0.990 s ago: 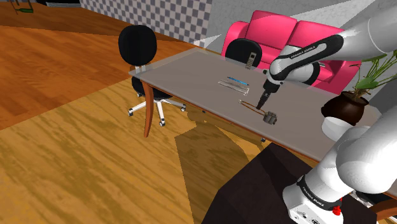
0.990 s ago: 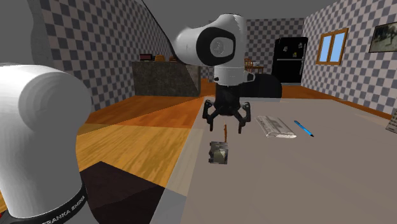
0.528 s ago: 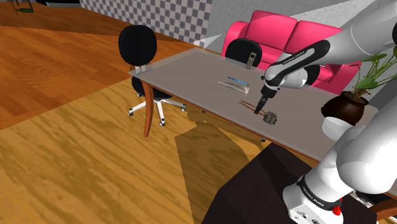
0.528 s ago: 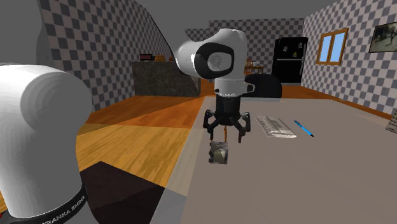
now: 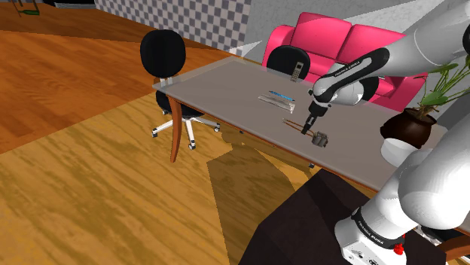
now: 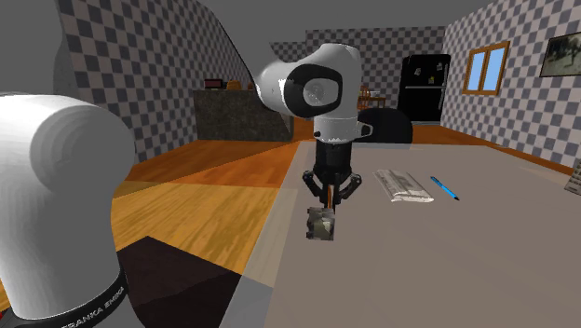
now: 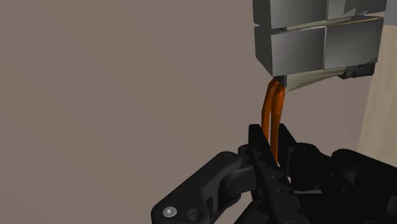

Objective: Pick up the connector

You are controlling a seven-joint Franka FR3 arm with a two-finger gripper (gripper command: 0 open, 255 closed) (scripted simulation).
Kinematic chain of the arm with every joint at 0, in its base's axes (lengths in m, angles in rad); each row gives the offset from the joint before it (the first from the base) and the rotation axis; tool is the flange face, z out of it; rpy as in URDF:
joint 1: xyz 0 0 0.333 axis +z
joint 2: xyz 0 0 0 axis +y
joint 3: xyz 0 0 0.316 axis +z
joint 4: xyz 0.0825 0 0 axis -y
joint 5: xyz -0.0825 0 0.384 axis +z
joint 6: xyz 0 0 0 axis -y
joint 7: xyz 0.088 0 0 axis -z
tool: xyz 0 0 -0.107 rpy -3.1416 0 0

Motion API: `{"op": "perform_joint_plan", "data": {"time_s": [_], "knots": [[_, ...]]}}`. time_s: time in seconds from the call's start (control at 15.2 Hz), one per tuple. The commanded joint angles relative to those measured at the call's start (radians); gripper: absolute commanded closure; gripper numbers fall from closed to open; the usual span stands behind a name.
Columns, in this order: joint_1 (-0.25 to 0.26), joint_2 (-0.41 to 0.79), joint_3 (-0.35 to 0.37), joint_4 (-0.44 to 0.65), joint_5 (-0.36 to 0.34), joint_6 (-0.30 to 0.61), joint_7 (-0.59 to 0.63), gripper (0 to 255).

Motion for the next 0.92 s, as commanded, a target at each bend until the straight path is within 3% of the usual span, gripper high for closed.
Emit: {"op": "perform_joint_plan", "data": {"time_s": [0.0,0.86], "knots": [[0.0,0.0,0.0,0.0,0.0,0.0,0.0,255],[-0.025,-0.154,0.023,0.052,-0.138,-0.179,0.108,255]]}}
